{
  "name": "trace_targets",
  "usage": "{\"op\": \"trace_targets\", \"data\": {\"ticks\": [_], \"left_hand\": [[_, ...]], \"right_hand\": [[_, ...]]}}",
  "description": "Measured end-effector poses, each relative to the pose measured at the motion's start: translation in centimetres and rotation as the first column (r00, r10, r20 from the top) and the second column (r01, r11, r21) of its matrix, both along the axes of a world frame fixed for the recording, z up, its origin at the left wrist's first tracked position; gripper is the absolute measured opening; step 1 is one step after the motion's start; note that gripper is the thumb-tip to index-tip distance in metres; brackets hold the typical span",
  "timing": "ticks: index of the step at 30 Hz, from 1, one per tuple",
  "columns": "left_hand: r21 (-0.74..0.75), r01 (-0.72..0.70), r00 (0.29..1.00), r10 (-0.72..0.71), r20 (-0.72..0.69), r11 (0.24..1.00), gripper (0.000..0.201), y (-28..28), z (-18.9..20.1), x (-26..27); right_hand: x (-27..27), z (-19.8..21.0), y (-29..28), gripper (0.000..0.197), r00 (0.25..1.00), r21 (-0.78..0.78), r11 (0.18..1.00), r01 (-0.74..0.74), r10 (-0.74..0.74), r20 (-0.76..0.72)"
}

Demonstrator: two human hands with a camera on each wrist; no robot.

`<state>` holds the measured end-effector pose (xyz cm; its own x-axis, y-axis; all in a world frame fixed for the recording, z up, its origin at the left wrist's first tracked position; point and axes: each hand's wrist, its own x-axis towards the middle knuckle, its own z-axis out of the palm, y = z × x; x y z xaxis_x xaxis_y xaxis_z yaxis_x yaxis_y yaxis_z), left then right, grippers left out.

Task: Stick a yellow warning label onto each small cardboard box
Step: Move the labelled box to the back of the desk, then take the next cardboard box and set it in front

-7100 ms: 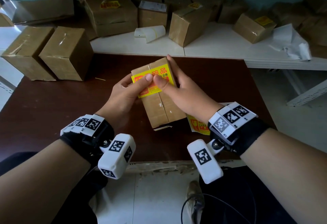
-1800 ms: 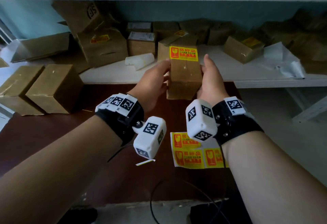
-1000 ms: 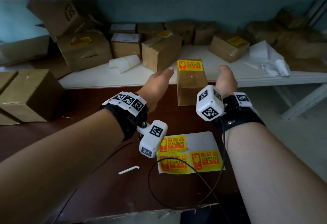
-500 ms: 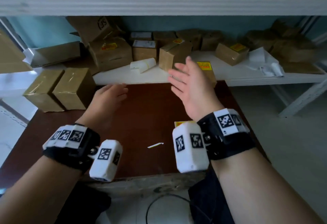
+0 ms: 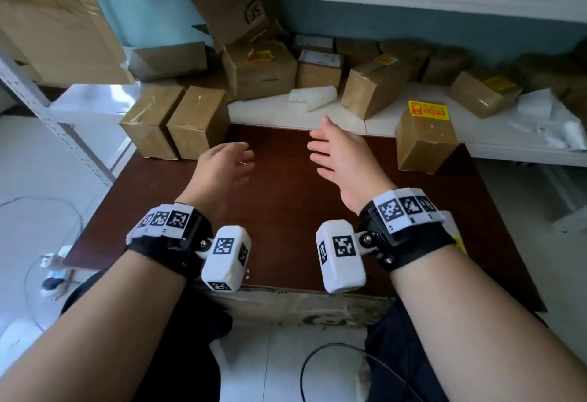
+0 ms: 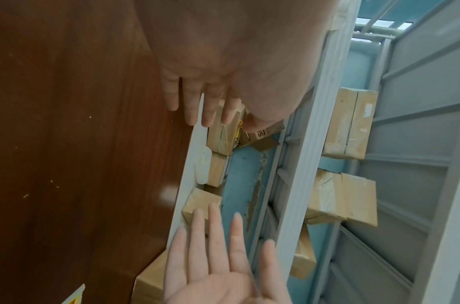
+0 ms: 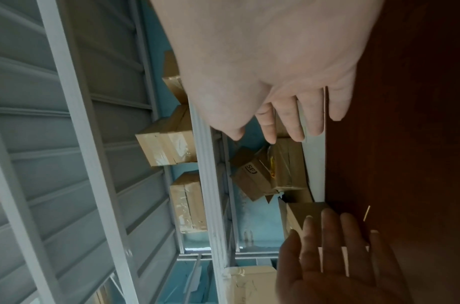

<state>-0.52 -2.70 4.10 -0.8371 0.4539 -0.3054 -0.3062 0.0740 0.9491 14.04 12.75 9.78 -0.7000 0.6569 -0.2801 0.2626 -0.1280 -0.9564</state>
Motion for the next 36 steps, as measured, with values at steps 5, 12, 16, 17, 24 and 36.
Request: {"op": "trace_targets", "data": {"ticks": [5,12,16,17,24,36], "left_hand": [[-0.044,-0.008,0.995,0.004,-0.1,0.999,0.02,-0.8,0.2,-0.8],[-0.021,-0.121,0.969,0.114,-0.219,0.992,0.013,-2.1,0.7,-3.5],[0.0,-0.199,0.93,0.189,-0.314,0.98,0.018,-2.9,0.3,-6.5],[-0.001,-0.214,0.926,0.203,-0.317,0.977,0.02,-3.1,0.0,-7.3],[-0.053,-0.285,0.919,0.257,-0.299,0.957,0.036,-2.8,-1.8,-10.3],[-0.061,-0.301,0.947,0.29,-0.137,0.952,0.047,-1.5,-3.1,-11.8]], "right_hand": [[-2.1,-0.9,-0.7,0.055,0.996,-0.055,0.995,-0.082,0.08,-0.048],[-5.8,-1.5,-1.8,0.058,0.972,-0.153,0.968,-0.2,0.177,-0.154],[-8.4,-1.3,-1.9,0.064,0.961,-0.214,0.945,-0.248,0.212,-0.18],[-9.1,-1.3,-1.9,0.066,0.957,-0.231,0.937,-0.26,0.22,-0.187],[-14.4,-2.0,-3.2,0.074,0.942,-0.232,0.915,-0.331,0.304,-0.146],[-16.4,-5.7,-1.1,0.066,0.952,-0.318,0.898,-0.304,0.293,-0.083]]}}
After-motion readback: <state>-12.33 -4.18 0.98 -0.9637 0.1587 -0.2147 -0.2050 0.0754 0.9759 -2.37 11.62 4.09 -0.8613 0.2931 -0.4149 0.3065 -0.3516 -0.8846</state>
